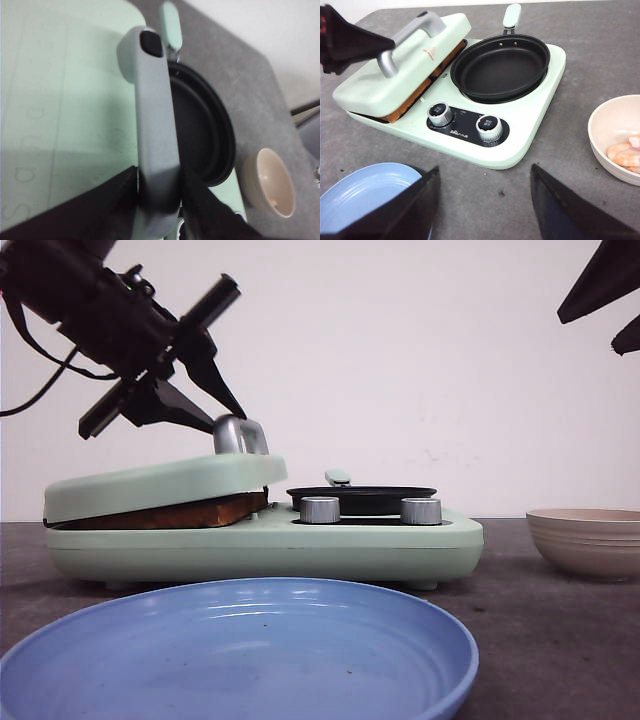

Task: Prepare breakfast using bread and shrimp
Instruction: 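Pull the press lid down over the bread with the left gripper, then release the lid handle and raise the left gripper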

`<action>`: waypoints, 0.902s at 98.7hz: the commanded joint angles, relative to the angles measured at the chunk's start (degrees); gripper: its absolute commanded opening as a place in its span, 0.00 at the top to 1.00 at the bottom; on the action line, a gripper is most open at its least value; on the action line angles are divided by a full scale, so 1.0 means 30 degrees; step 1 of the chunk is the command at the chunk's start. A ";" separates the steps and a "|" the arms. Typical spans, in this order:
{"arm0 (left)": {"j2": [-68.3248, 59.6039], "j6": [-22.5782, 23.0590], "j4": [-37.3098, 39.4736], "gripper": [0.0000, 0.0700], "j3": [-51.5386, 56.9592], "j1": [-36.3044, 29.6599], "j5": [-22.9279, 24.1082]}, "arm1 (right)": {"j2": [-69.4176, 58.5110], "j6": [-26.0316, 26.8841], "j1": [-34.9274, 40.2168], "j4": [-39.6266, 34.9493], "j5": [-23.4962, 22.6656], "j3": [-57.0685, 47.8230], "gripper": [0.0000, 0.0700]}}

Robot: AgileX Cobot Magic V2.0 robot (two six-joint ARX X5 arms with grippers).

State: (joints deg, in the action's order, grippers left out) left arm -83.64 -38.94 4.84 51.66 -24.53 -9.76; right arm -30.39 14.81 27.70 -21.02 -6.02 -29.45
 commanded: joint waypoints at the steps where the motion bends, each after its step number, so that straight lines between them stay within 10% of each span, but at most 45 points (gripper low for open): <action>1: -0.0750 0.0350 -0.1180 0.99 -0.0197 0.0066 0.0991 | -0.0058 -0.0066 0.0095 0.0000 -0.0022 -0.0080 0.52; 12: -0.0816 0.0750 -0.1173 0.95 -0.0197 0.0007 0.0940 | -0.0058 -0.0073 0.0095 -0.0022 -0.0015 -0.0080 0.52; 31: -0.0736 0.0823 -0.1180 0.36 0.0029 0.0087 0.0189 | -0.0058 -0.0073 0.0095 -0.0022 -0.0015 -0.0080 0.52; 60: -0.0036 0.1566 -0.1326 0.34 0.1559 0.0080 -0.1260 | -0.0058 -0.0073 0.0095 -0.0022 -0.0007 -0.0080 0.52; 89: 0.2535 0.6309 -0.4903 0.35 0.4211 0.0080 -0.0066 | -0.0058 -0.0080 0.0095 0.0138 -0.0007 -0.0080 0.52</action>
State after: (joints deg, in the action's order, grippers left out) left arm -76.53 -27.14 -6.76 62.22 -24.03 -11.62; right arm -30.39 14.81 27.70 -21.52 -6.02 -29.45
